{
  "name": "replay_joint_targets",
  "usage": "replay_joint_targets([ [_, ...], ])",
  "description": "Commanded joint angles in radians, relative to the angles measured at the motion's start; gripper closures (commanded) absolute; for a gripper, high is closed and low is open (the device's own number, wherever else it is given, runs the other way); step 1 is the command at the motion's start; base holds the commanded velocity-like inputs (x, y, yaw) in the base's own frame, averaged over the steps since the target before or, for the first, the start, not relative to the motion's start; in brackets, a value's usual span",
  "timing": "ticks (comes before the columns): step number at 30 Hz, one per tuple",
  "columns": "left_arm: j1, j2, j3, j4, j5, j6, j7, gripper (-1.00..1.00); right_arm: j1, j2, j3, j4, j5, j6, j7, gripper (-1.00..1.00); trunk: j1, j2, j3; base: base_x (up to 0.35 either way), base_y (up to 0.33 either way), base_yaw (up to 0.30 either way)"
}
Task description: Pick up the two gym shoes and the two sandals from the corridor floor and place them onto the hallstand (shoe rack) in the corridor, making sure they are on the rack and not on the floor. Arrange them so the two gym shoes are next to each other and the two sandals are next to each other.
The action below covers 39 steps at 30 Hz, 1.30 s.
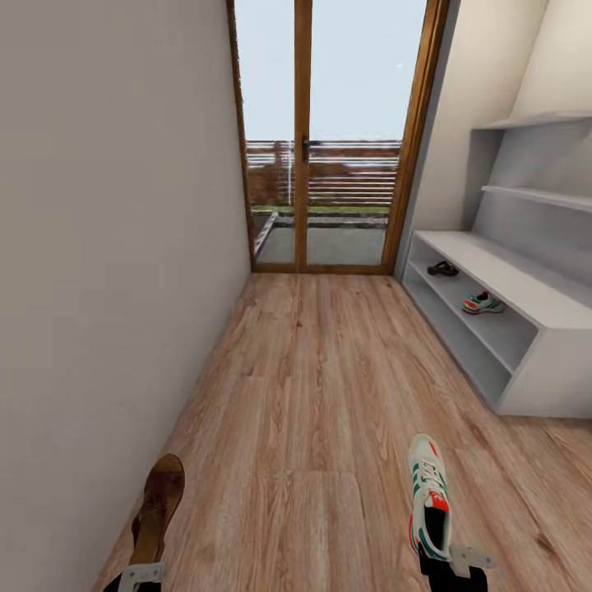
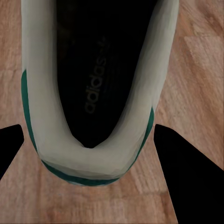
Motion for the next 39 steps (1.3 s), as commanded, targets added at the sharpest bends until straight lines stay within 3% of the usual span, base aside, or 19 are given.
replay_joint_targets([
  [1,-0.001,-0.001,0.009,0.0,-0.012,-0.004,-0.005,1.0,-0.001,0.0,-0.003,0.001,0.0,-0.003,0.001,1.0,0.0,0.0,-0.001,0.338,0.0,0.0],
  [39,-0.001,-0.004,0.017,0.0,-0.008,-0.002,0.007,1.0,-0.001,-0.001,-0.003,0.001,0.002,-0.004,0.0,1.0,0.0,0.0,-0.001,0.338,0.0,-0.03],
])
